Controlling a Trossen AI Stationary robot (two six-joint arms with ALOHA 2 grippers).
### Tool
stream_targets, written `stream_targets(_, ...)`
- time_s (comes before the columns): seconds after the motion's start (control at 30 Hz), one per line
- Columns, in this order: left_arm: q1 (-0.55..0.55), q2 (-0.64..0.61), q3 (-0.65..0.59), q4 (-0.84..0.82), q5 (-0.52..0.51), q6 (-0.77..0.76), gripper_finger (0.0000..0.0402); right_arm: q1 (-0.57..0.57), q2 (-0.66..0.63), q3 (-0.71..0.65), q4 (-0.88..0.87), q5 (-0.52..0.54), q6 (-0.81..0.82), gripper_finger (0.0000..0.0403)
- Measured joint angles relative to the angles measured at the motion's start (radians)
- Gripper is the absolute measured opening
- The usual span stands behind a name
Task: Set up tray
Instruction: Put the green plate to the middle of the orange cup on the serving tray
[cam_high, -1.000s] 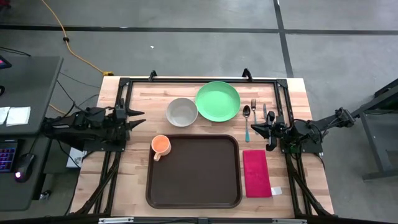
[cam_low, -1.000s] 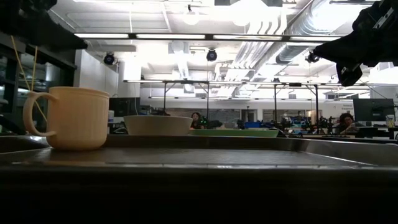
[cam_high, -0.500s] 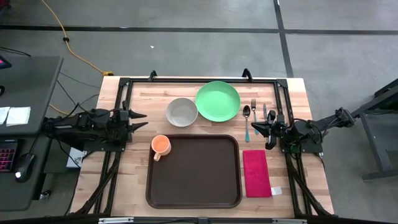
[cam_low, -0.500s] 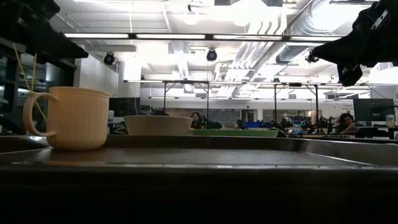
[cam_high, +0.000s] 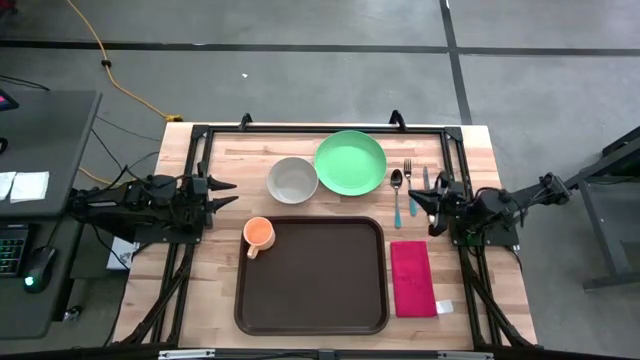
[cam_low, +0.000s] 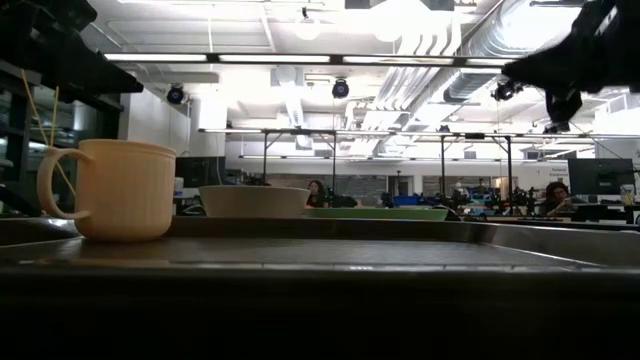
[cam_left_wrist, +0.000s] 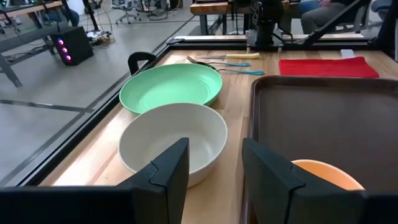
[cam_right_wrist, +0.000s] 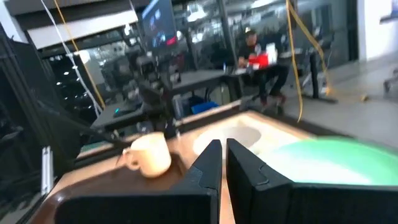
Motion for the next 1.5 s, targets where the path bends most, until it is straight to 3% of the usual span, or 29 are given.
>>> stream_targets(0.4,0.000,0.000,0.000,0.000,-0.001,0.000,0.0179,0.000,0.000,0.144,-0.030,0.078,-0.168,0.0000)
stream_targets(0.67,0.000,0.000,0.000,0.000,-0.002,0.000,0.0179,0.000,0.000,0.213,-0.124,0.110,-0.169,0.0000)
stream_targets(1.5,0.000,0.000,0.000,0.000,-0.003,-0.008,0.0179,0.000,0.000,0.218,-0.141,0.136,-0.138,0.0000)
